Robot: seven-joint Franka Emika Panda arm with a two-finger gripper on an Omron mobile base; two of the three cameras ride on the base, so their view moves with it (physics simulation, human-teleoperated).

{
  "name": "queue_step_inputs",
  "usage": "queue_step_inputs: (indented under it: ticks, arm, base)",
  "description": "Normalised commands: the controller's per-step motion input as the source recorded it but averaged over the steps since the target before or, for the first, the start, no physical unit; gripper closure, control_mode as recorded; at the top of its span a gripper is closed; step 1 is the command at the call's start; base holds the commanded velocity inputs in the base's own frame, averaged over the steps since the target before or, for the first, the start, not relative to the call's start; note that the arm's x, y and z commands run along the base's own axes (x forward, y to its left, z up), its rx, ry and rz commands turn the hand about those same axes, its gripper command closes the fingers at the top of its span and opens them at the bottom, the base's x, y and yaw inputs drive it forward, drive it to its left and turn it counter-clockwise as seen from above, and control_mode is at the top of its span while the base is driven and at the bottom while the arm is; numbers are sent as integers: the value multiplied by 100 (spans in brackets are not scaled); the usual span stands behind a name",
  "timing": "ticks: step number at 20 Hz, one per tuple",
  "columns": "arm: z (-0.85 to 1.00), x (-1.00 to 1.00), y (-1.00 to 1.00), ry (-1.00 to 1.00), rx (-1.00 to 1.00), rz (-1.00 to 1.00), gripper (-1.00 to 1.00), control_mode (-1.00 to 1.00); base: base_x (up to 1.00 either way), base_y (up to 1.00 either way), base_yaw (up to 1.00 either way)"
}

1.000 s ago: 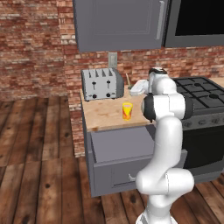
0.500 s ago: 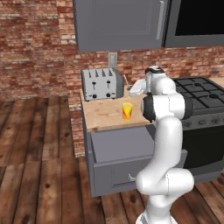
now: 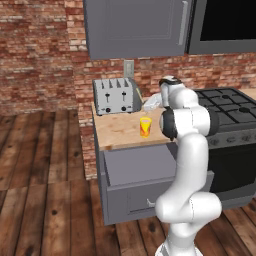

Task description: Pick up the straw from the right drawer and put it inside the smoothie cup.

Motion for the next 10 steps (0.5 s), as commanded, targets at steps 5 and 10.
queue_step_inputs:
  ticks: [5, 10]
  arm:
    - [-21, 8, 0, 4, 3, 0, 100, -100]
    - [-31, 11, 0, 0, 5, 0, 100, -100]
  base:
    - [0, 0, 0]
    - [0, 0, 0]
